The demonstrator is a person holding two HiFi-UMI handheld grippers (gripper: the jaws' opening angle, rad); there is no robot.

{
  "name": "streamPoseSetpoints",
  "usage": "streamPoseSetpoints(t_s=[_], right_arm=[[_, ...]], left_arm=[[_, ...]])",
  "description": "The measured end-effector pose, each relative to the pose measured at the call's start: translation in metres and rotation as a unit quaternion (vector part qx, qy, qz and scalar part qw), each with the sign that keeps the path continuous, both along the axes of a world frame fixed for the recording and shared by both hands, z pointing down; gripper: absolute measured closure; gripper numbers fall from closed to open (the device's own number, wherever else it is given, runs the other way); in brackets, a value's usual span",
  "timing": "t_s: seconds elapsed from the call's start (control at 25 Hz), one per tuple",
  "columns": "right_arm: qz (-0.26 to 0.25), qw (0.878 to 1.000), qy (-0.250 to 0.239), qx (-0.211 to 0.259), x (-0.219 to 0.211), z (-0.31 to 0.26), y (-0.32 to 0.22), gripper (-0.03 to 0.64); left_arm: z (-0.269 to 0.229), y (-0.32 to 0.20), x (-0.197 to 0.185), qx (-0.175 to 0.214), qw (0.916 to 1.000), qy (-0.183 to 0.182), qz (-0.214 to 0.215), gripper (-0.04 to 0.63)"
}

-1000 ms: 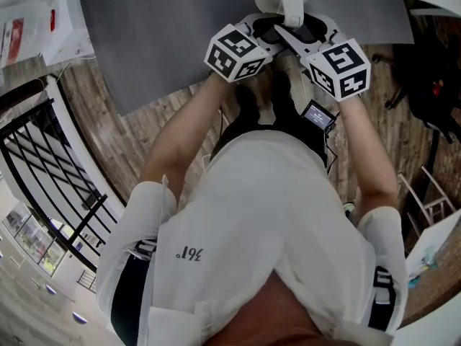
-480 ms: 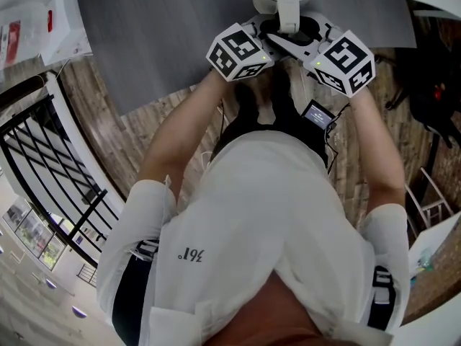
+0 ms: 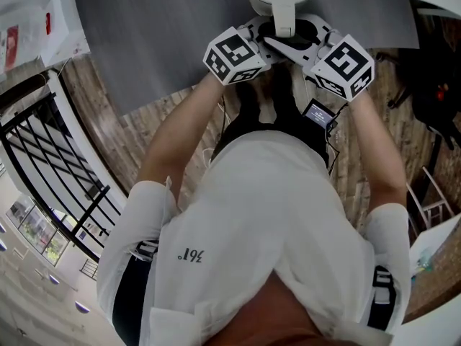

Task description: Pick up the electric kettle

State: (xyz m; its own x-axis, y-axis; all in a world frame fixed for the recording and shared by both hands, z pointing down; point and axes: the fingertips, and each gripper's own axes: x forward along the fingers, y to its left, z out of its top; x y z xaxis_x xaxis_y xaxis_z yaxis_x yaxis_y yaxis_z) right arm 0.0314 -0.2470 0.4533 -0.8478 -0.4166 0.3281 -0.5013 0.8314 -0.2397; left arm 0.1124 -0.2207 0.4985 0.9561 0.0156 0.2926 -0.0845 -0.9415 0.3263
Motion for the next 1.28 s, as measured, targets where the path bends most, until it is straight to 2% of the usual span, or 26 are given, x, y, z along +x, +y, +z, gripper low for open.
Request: streamPoseSetpoints(t_s=[0.28,0.4,0.6,0.92,1.28], right_arm=[[0.007,1.0,-0.018,0.003,-0.0006,-0.0005,-0.0008,0.454],[0.011,1.0,-0.015,0.008,-0.0008,-0.0005,-0.0005,0.454],[0.002,1.0,-0.011,0.015,-0.0017,-0.0015,-0.0008,0.456],[0.0,0.999,0.026,0.034,-0.0025,-0.004,-0.0014,0.466],[0.0,0.998,0.049,0.042,-0.0013,-0.008,-0.0015,0.465]], left_arm=[[0.0036,-0.0001,0.0025,0.004,0.9998,-0.011,0.013,0.405],[0.0056,-0.0029,0.002,0.026,0.9993,-0.025,0.006,0.474],[0.0067,-0.0036,0.0021,0.059,0.9976,-0.033,0.012,0.499],[0.006,-0.0036,0.0015,0.09,0.9952,-0.036,0.011,0.506],[0.0014,-0.0024,0.0027,0.103,0.9938,-0.039,0.013,0.508]])
